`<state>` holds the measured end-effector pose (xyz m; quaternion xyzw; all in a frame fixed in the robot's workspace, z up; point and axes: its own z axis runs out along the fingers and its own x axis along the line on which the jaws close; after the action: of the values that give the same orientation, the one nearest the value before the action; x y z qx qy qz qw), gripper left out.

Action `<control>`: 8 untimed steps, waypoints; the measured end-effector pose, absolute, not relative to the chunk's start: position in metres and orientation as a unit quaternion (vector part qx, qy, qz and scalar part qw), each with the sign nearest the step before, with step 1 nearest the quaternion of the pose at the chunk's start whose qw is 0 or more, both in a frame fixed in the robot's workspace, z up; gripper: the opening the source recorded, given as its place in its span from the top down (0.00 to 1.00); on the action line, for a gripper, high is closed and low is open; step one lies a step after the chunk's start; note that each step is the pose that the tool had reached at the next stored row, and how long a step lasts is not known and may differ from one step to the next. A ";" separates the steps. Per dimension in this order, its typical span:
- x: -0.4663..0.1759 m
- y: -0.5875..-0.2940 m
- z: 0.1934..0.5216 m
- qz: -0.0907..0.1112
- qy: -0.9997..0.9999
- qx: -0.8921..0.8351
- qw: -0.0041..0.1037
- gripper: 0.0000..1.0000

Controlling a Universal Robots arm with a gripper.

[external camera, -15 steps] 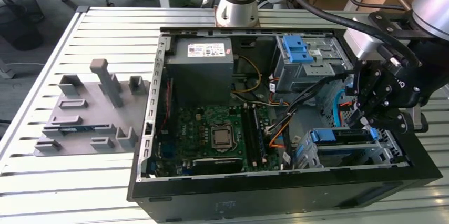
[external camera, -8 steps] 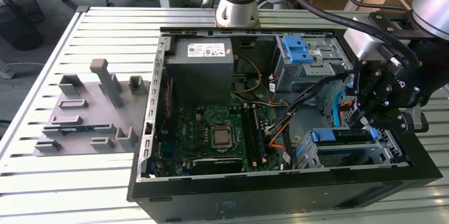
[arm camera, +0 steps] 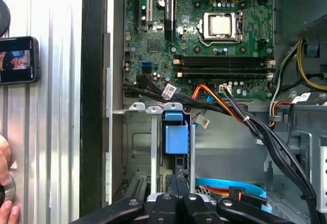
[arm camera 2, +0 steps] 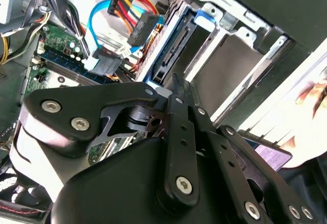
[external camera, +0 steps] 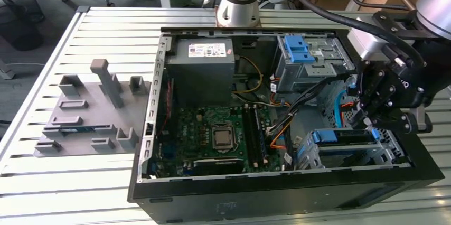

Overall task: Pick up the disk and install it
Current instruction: 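Insert the first disk wire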

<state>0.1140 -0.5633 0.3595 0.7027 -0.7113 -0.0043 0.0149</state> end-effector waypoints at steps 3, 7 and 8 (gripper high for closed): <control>0.121 -0.563 0.359 -0.004 -0.711 0.703 0.015 0.89; 0.126 -0.557 0.360 -0.004 -0.711 0.703 0.014 0.89; 0.126 -0.554 0.360 -0.004 -0.711 0.703 0.014 0.89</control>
<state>0.1258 -0.5539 0.3603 0.7027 -0.7113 -0.0035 0.0142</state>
